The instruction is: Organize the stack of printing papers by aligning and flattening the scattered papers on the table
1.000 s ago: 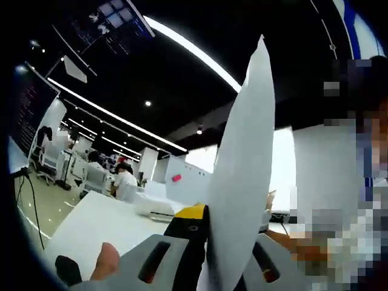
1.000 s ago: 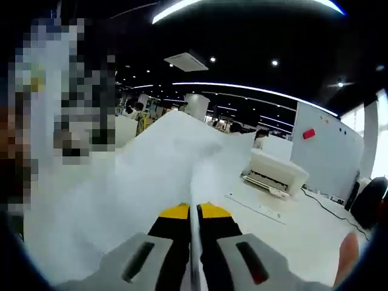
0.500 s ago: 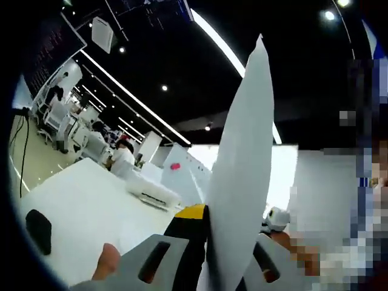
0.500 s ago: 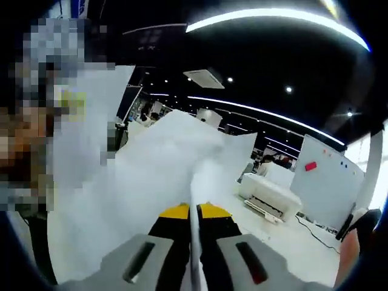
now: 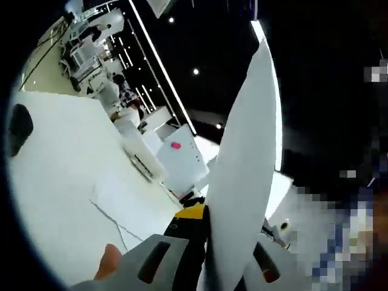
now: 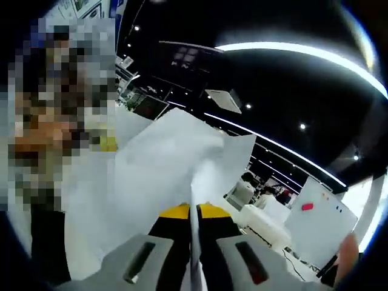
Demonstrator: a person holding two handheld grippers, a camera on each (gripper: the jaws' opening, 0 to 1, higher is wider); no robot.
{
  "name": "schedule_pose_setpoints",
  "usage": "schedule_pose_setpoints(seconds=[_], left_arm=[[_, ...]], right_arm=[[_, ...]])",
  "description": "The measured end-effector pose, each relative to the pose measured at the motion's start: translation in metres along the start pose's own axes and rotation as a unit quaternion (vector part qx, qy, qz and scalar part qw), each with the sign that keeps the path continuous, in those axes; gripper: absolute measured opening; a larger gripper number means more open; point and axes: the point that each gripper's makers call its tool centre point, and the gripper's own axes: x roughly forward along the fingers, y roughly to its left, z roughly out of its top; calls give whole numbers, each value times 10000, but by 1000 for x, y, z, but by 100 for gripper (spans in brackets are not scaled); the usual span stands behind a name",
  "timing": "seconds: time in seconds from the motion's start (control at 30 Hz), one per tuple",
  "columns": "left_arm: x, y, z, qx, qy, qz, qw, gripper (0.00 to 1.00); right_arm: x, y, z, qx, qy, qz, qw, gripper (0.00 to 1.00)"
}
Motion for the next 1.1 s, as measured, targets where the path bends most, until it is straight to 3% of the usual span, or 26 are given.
schedule_pose_setpoints(seconds=[0.13,0.33,0.67,0.9,1.1], left_arm=[[4,3,-11,-1104,-54,-229,9936,5],[7,11,-24,-1708,-113,-117,9852,5],[6,14,-29,-2105,-260,-97,9772,5],[6,15,-35,-2076,-307,0,9777,5],[8,11,-36,-2016,-247,-167,9790,6]], right_arm=[[6,16,0,-298,95,200,9993,0],[18,29,-15,-1032,558,403,9923,0],[26,28,-17,-1799,972,517,9775,0],[33,32,-17,-2091,1200,721,9678,0],[39,34,-20,-2148,1290,837,9645,0]])
